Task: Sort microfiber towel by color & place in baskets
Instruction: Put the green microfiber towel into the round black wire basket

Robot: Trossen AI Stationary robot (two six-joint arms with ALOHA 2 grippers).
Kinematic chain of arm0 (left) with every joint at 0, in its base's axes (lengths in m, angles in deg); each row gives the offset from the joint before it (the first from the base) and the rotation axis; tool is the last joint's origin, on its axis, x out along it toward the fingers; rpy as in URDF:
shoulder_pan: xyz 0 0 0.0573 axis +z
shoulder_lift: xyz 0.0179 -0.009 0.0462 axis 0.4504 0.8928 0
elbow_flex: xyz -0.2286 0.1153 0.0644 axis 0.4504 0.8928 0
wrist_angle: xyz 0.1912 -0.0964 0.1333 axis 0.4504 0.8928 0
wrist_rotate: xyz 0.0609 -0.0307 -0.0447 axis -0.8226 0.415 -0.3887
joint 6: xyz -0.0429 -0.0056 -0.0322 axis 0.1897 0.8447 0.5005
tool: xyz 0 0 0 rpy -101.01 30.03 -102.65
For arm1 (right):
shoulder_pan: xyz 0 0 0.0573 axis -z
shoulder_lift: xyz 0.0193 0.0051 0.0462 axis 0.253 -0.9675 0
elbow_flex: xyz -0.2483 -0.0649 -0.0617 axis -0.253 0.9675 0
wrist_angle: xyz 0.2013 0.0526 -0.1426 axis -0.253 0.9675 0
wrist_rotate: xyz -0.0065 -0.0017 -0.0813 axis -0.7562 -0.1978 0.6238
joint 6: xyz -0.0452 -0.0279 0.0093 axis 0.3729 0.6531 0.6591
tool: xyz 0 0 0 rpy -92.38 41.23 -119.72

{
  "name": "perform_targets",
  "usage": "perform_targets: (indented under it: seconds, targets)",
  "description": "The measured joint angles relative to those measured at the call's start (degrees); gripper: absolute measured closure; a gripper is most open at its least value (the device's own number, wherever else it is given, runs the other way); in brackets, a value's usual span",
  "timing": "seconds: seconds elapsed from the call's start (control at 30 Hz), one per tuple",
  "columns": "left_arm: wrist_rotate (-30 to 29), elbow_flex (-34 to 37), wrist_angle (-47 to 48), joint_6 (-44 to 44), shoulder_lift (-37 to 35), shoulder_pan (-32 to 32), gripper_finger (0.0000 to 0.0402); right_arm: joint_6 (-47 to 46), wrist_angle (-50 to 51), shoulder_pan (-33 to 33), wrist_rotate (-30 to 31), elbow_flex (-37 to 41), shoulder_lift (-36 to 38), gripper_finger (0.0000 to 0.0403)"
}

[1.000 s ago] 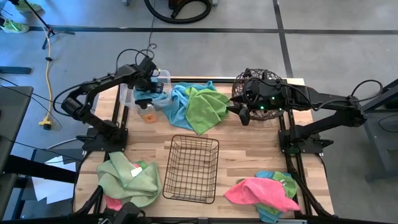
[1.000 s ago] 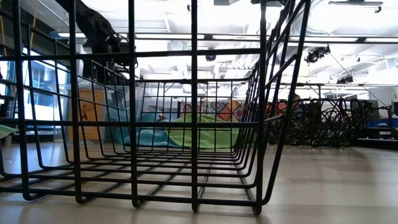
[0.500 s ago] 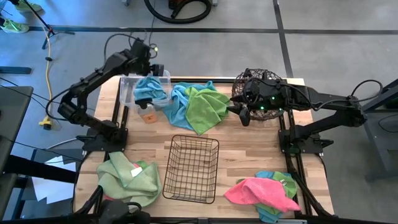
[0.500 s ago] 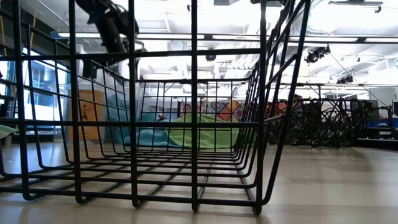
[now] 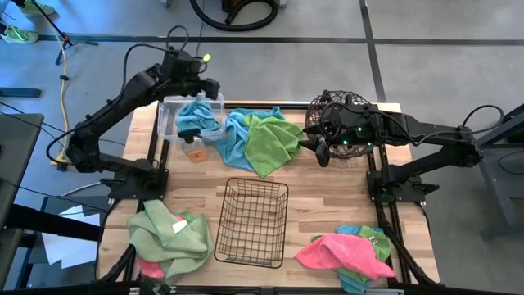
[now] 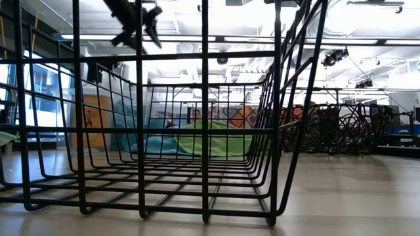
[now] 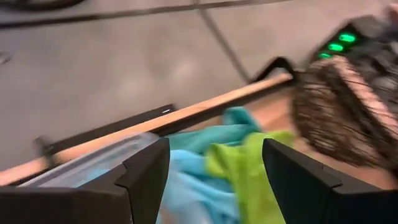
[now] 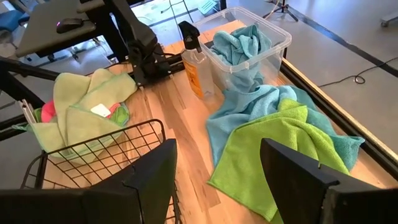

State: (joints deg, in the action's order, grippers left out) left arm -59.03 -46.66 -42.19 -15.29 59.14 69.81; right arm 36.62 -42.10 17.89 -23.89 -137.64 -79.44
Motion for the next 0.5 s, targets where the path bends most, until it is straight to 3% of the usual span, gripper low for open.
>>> perform_targets:
  seconds: [0.17,0.37,0.5]
  targets:
    - [-0.1,0.3,-5.8,-3.4,-0.5,-10.0,0.0158,1.8,0.1,0.2,0.0,0.0,0.6,0.0174]
    - [1.2,0.4,-14.2,-16.2,-2.0,-24.6,0.0158,0.6,1.9,0.6,0.2,0.0,2.9,0.0174]
    - [0.9,0.4,-17.4,-16.9,-4.2,-30.3,0.0158,-0.3,2.9,0.5,0.7,0.0,4.2,0.0174]
